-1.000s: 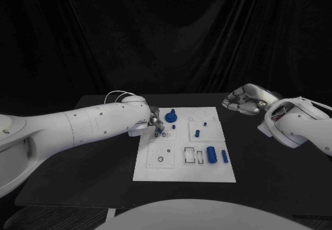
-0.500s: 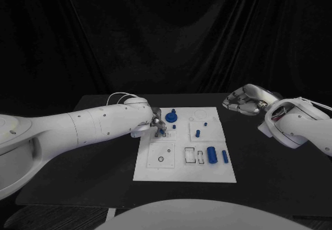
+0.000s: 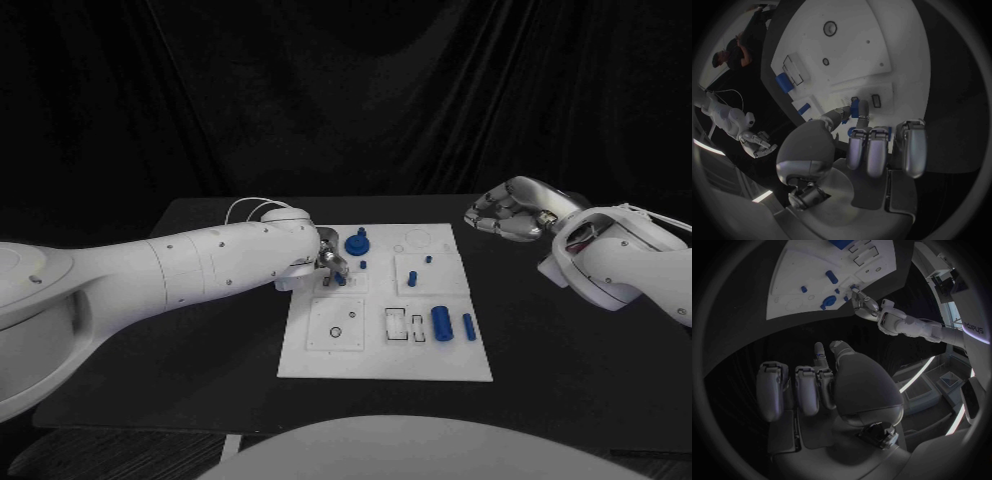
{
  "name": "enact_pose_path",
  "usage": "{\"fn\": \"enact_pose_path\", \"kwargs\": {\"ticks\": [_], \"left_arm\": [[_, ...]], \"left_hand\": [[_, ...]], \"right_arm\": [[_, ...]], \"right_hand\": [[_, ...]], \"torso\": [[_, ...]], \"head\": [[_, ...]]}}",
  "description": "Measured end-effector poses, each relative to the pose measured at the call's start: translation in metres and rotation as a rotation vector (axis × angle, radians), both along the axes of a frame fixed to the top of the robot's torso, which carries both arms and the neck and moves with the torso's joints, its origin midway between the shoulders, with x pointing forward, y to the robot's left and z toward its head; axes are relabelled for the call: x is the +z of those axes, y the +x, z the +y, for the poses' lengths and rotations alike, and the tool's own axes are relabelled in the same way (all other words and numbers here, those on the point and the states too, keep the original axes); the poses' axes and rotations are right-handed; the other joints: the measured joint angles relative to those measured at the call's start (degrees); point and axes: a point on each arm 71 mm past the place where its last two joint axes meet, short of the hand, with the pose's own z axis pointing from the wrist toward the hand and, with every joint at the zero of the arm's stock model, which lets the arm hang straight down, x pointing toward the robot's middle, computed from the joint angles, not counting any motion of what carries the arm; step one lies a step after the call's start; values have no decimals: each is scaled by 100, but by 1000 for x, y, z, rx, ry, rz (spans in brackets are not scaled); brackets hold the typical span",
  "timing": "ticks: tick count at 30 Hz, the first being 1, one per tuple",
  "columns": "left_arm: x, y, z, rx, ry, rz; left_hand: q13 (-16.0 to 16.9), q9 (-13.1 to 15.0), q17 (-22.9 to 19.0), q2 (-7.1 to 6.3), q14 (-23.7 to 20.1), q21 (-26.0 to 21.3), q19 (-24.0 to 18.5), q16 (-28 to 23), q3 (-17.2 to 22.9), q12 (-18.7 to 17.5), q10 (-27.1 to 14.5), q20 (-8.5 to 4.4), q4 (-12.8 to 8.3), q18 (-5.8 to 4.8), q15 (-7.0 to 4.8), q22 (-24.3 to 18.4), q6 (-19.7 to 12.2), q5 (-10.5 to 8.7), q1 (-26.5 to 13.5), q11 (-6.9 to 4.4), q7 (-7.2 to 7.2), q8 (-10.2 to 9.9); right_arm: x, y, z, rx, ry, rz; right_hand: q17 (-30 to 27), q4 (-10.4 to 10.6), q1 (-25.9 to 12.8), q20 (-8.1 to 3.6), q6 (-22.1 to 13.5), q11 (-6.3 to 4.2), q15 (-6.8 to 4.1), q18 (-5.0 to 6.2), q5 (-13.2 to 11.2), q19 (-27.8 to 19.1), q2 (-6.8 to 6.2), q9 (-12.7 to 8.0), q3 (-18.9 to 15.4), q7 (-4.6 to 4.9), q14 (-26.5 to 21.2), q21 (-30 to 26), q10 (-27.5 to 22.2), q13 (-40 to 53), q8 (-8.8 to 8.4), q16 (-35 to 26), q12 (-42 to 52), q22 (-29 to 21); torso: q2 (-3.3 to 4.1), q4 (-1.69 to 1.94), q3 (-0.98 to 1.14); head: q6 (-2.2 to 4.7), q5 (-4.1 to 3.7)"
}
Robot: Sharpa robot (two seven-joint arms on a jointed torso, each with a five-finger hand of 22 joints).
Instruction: Assemble the parts on the task board
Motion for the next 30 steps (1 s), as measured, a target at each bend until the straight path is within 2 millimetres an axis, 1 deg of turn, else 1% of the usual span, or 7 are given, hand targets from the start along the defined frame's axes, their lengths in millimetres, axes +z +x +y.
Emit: {"fn": "enact_pose_path", "kwargs": {"ticks": [5, 10, 21, 24, 30], "left_arm": [[-1, 0, -1, 0, -4, -2], [-2, 0, -2, 0, -10, -5], [-4, -2, -3, -3, -21, -5], [-4, -2, -2, -4, -21, -4], [-5, -3, -1, -4, -22, -2]], "left_hand": [[0, -3, 0, 33, 0, 0, 0, 0, 0, 0, 0, 0, 0, 0, 0, 0, 2, -1, -13, 0, 2, 0], [0, -24, 0, 45, 0, 0, 0, 0, -1, 0, 0, 0, -1, 0, 0, -1, 12, -1, 0, 0, 11, -2], [0, -8, 0, 46, 0, -1, 0, 0, 0, 0, 0, 0, 0, 0, 1, -1, 9, -2, 0, 0, 8, -3], [0, -18, 0, 46, 0, 0, 0, 0, 31, 0, 0, 0, 0, 0, 1, -1, 9, -6, 0, 0, 7, -40], [0, -24, 0, 45, 0, -1, 0, 0, 31, 0, 0, 0, 0, 0, 0, -1, 8, -6, -1, 0, 7, -45]], "right_arm": [[-1, 0, 0, 0, 0, 3], [-2, -1, 0, -1, -1, 6], [-3, -1, -1, -3, 0, 10], [-4, -1, -1, -3, 0, 11], [-5, -1, -1, -3, 0, 13]], "right_hand": [[0, 0, 0, 0, 0, 0, 0, 0, 0, 0, 0, 0, 0, 0, 0, 0, 0, 0, 0, 0, 0, 0], [0, 0, 0, 0, 0, 0, 0, -1, 0, 0, 0, 0, 0, 0, 0, 0, 0, -1, 0, -23, 0, -1], [0, 0, 0, 0, 0, 0, 0, -1, -1, 0, 0, 0, 0, 0, 0, 0, 0, -2, 0, -23, 0, -1], [0, 0, 0, 0, 0, 0, 0, -1, -1, 0, 0, 0, 0, 0, 0, 0, 0, -2, 0, -23, 0, -1], [0, 0, 0, 0, 0, 0, 0, -1, -1, 0, 0, 0, 0, 0, 0, -23, 0, -2, 0, -23, 0, -1]], "torso": [[-2, 0, 0], [-2, -1, -1], [3, 0, -2], [3, 0, -2], [0, -1, -2]], "head": [[0, 21], [0, 22], [0, 13], [0, 13], [0, 34]]}}
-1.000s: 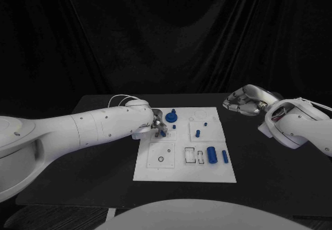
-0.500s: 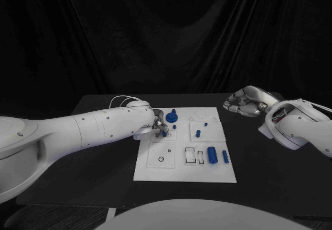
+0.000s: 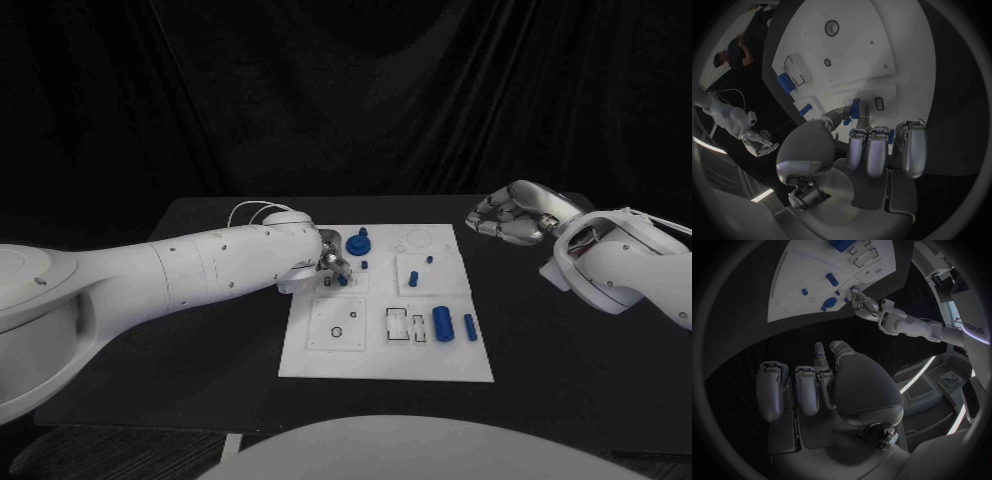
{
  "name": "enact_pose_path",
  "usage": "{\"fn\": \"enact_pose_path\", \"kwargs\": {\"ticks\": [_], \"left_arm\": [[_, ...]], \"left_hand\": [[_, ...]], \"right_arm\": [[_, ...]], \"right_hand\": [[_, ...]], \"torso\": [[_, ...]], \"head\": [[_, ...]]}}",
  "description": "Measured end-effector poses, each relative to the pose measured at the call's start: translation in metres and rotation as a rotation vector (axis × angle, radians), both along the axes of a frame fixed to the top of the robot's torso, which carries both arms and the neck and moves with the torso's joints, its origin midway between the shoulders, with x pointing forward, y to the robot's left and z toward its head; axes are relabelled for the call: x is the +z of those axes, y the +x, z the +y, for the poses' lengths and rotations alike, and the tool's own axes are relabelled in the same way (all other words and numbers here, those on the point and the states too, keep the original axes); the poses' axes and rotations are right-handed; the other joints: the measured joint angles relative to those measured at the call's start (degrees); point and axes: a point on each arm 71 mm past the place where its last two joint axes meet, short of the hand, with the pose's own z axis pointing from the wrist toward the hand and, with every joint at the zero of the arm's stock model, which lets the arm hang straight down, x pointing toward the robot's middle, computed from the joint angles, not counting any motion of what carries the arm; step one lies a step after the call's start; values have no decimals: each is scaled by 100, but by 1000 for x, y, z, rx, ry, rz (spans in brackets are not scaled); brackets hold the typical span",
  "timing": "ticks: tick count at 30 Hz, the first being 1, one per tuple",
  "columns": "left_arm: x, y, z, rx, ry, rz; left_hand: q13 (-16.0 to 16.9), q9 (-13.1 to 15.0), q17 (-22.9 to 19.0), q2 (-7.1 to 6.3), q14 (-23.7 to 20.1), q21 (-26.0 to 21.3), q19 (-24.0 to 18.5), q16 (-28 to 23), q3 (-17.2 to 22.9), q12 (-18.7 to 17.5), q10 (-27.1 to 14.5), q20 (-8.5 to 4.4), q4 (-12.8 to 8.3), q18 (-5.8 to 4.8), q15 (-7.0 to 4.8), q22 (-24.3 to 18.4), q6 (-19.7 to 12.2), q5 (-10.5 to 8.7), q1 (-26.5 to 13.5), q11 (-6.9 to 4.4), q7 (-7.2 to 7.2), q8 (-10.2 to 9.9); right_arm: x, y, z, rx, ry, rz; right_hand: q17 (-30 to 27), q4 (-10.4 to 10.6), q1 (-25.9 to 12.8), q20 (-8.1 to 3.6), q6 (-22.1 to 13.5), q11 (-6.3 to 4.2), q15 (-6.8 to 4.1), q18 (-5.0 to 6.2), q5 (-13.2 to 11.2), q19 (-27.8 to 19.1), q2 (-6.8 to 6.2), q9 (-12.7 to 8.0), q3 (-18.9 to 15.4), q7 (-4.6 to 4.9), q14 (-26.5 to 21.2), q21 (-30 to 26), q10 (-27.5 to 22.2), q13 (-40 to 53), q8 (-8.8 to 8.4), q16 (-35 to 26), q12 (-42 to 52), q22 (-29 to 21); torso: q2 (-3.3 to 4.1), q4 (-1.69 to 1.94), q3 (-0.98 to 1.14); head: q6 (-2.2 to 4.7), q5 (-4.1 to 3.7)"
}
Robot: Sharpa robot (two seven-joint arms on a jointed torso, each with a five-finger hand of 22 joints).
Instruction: Assemble the parts on the task board
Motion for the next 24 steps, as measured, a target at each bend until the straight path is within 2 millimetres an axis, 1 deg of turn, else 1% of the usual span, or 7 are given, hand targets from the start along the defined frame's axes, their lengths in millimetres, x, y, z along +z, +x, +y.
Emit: {"fn": "enact_pose_path", "kwargs": {"ticks": [3, 7, 12, 14, 21, 24], "left_arm": [[-1, -1, 1, 0, 0, 1], [-1, -1, 1, 1, 0, 2], [-1, -1, 2, 1, 0, 3], [-1, -1, 2, 1, -1, 3], [-1, -2, 2, 1, -1, 3], [-1, -2, 2, 1, -1, 3]], "left_hand": [[0, -7, 0, 0, 0, 0, 0, 0, 0, 0, 0, 0, 0, 0, 0, 0, 0, 23, 0, 0, 0, 0], [0, -14, 0, 0, 0, -23, 0, 0, 16, 0, 0, 0, 16, 0, 0, 0, 0, 129, 0, 0, 0, -36], [0, -19, 0, 0, 0, -23, 0, 0, 17, 0, 0, 0, 17, 0, 0, 0, 0, 163, 0, 0, 0, -45], [0, -22, 0, 0, 0, -23, 0, 0, 17, 0, 0, 0, 17, 0, 0, -1, 0, 163, 0, 0, 0, -45], [0, -25, 0, 4, 0, -23, 0, 0, 17, 0, 0, 0, 17, 0, 0, -1, 0, 163, 4, 0, 0, -46], [0, -25, 0, 8, 0, -23, 0, 0, 17, 0, 0, 0, 17, 0, 0, -1, 0, 163, 8, 0, 0, -46]], "right_arm": [[0, 0, 0, 0, 0, 1], [0, 0, 0, 0, 0, 2], [-1, 0, 0, 0, -1, 4], [-1, 0, 0, 0, -1, 4], [-1, 0, 0, 1, -1, 7], [-1, 0, 0, 1, -1, 7]], "right_hand": [[0, 0, 0, 0, 0, 0, 0, 0, 0, 0, 0, 0, 0, 0, 0, 0, 0, 0, 0, 0, 0, 0], [0, 0, 0, 0, 0, 0, 0, 0, 0, 0, 0, 0, 0, 0, 0, 0, 0, 0, 0, 0, 0, 0], [0, -16, 2, 0, 0, 0, 0, 0, 23, 0, 2, 0, 16, 0, 0, 0, 0, -1, 0, 0, 0, -1], [0, -16, 23, 0, 0, 0, 0, 0, 23, 0, 23, 0, 16, 0, 0, 0, 0, -1, 0, 0, 0, 0], [0, -16, 23, 0, 0, 0, 0, 0, 23, 0, 23, 0, 16, 0, 0, 0, 0, -1, 0, 1, 0, -1], [0, -31, 45, 0, 0, 0, 0, -1, 23, 0, 1, 0, 31, 0, 0, 0, 0, -1, 0, 1, 0, -1]], "torso": [[-1, 0, -1], [-3, 0, -1], [-3, 1, 0], [-4, 2, -1], [-4, 5, -1], [-3, 5, -1]], "head": [[0, 7], [0, 7], [0, 2], [0, 2], [0, 2], [0, -1]]}}
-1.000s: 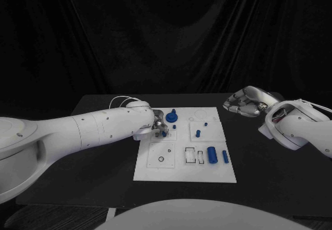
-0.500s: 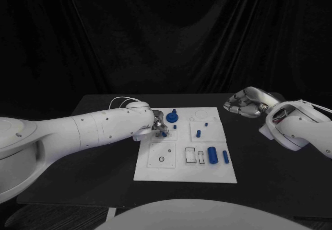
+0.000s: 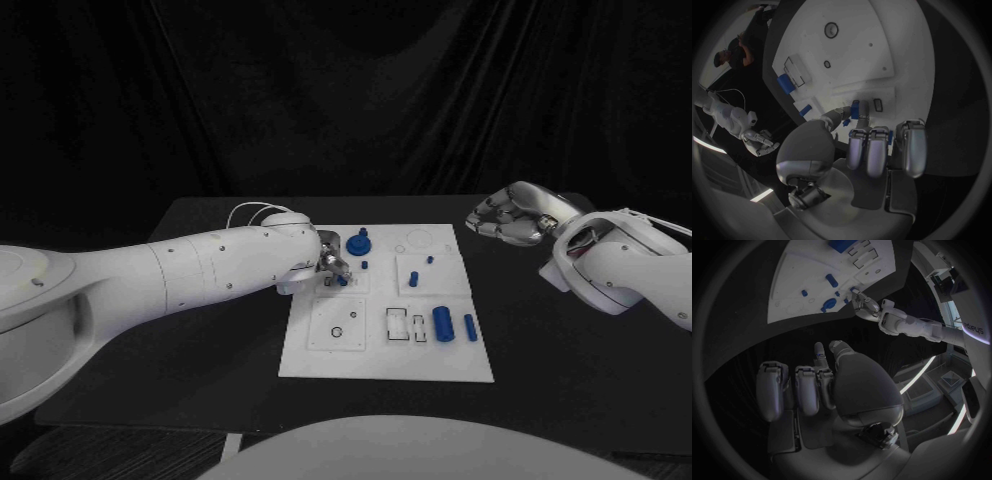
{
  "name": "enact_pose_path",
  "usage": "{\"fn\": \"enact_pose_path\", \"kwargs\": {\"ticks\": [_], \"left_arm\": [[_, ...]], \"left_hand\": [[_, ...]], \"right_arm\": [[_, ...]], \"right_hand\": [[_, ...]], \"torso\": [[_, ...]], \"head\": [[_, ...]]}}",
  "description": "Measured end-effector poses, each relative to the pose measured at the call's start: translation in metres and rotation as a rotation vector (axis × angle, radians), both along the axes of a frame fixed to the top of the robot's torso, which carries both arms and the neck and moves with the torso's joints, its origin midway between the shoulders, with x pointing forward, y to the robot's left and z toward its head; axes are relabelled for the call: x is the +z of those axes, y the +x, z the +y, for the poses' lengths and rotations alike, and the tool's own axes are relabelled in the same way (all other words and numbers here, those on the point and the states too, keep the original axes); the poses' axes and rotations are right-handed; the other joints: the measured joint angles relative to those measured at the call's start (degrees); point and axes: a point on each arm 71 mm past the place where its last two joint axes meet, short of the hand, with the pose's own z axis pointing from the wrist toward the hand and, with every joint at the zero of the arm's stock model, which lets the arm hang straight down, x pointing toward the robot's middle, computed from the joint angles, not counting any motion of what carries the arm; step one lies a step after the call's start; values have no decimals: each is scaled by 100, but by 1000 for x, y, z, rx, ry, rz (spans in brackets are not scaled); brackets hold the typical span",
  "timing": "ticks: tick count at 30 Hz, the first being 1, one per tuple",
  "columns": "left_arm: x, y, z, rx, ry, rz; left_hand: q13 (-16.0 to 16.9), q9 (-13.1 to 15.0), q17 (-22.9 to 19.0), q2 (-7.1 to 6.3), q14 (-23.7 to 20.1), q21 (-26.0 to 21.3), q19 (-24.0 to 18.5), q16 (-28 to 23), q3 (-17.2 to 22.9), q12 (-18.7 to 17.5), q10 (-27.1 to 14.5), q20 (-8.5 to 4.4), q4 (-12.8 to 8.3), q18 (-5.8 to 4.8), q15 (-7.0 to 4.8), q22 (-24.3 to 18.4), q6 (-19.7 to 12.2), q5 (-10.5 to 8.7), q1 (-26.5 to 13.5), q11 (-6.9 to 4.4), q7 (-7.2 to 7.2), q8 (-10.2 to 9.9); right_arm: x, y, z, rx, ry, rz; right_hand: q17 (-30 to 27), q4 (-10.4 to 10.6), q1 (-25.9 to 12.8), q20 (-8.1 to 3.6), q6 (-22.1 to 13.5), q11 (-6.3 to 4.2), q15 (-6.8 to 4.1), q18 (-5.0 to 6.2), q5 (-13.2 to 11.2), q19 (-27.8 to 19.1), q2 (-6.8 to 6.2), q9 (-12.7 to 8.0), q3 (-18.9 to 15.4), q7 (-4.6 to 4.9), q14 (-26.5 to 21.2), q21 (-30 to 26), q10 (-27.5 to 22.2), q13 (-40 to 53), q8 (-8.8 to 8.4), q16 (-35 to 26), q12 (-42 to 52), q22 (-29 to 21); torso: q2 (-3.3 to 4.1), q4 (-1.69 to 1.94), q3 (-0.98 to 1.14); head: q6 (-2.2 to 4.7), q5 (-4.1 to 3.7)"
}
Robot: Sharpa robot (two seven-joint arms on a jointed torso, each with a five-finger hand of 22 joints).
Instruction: Assemble the parts on the task board
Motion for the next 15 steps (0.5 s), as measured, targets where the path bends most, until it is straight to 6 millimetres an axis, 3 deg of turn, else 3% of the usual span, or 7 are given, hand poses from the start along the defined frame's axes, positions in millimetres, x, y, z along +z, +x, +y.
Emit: {"fn": "enact_pose_path", "kwargs": {"ticks": [15], "left_arm": [[0, -1, 1, -1, -2, 2]], "left_hand": [[0, 0, 0, 12, 0, -22, 0, 0, 15, 0, 0, 0, 15, 0, 0, -1, 1, 56, 12, 0, 2, -22]], "right_arm": [[-1, 0, 0, -1, -1, 3]], "right_hand": [[0, 1, 23, 0, 0, 0, 0, 0, 41, 0, 23, 0, 32, 0, 0, 0, 0, -1, 0, 0, 0, 0]], "torso": [[3, -6, 1]], "head": [[0, 2]]}}
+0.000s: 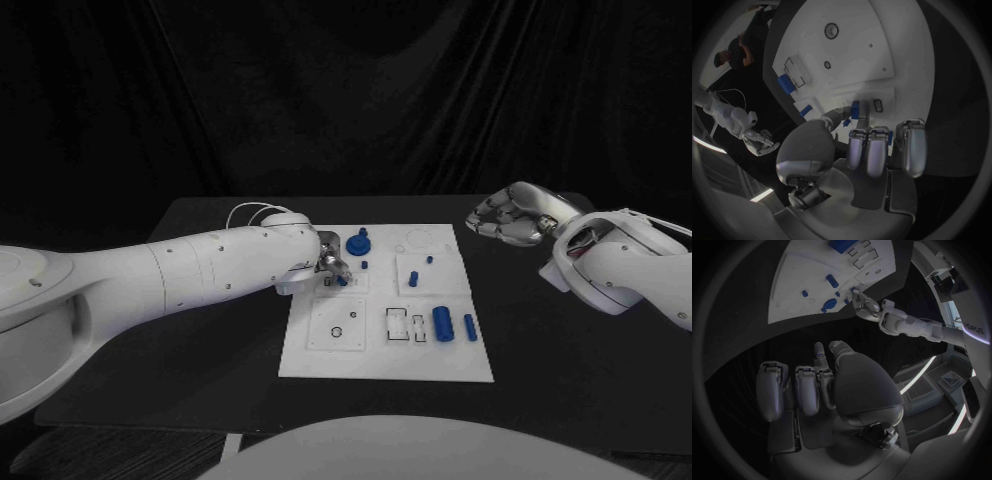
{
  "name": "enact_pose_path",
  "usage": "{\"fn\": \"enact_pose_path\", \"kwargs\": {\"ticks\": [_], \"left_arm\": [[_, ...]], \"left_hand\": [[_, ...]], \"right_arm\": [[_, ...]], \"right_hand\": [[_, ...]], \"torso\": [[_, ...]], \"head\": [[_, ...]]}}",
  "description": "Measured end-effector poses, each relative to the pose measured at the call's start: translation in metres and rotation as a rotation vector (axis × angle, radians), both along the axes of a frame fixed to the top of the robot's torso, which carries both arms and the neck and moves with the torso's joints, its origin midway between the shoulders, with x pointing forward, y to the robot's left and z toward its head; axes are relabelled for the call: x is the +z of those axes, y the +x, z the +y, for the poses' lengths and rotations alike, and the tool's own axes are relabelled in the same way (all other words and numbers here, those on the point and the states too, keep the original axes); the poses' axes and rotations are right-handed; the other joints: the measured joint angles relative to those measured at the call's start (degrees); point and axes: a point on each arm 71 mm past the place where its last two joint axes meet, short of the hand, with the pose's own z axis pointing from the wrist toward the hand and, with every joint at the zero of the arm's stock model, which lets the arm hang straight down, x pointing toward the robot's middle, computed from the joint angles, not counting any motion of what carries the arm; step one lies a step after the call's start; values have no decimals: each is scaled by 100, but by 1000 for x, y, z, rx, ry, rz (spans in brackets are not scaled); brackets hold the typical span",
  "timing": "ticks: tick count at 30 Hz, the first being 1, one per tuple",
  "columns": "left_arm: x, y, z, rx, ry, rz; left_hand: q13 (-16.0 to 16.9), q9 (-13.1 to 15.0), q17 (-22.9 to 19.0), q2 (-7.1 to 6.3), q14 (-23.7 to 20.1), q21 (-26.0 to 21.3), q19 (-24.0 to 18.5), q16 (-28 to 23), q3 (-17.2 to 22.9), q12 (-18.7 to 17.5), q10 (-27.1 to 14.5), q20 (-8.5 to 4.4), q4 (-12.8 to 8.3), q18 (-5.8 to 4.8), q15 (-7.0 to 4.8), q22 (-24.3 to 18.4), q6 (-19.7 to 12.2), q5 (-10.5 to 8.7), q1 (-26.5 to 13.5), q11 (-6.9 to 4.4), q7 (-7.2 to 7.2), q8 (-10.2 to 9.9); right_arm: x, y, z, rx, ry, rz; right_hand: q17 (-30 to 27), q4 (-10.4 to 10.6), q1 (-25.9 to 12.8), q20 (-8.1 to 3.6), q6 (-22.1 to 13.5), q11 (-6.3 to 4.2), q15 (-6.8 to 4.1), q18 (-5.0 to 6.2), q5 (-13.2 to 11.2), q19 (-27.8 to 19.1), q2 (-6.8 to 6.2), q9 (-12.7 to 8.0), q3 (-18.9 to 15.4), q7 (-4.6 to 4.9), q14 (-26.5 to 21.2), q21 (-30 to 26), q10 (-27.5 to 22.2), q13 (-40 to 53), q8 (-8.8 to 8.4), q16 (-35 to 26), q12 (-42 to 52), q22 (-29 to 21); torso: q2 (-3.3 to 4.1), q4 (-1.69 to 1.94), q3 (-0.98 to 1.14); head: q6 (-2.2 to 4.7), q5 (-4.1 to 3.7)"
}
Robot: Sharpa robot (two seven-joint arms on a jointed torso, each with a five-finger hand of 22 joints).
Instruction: Assemble the parts on the task board
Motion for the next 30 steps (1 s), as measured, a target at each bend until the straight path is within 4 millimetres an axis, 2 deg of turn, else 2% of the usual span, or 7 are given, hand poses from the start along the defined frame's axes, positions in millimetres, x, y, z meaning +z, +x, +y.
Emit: {"fn": "enact_pose_path", "kwargs": {"ticks": [16, 30], "left_arm": [[0, -1, 1, 0, -1, 2], [0, -1, 1, -3, -5, 3]], "left_hand": [[0, 5, 0, 3, 0, -22, 0, 0, 0, 0, -21, 0, 0, 0, 0, 0, 21, 0, 3, -20, 21, -19], [0, 17, 0, 3, 0, -22, 0, 0, -1, 0, 1, 0, -1, 0, 0, 0, 41, 22, 3, -42, 41, -45]], "right_arm": [[-1, 0, 0, 0, -2, 3], [-1, 1, 1, 0, -3, 7]], "right_hand": [[0, -17, 0, 0, 0, 0, 0, 0, 0, 0, 0, 0, 16, 0, 0, -23, 0, 0, 0, 0, 0, 4], [0, -33, 23, 0, 0, 0, 0, 0, 0, 0, 23, 0, 32, 0, 0, -22, 0, -1, 0, 1, 0, 3]], "torso": [[-1, -1, -1], [-1, -1, 0]], "head": [[0, -16], [0, 10]]}}
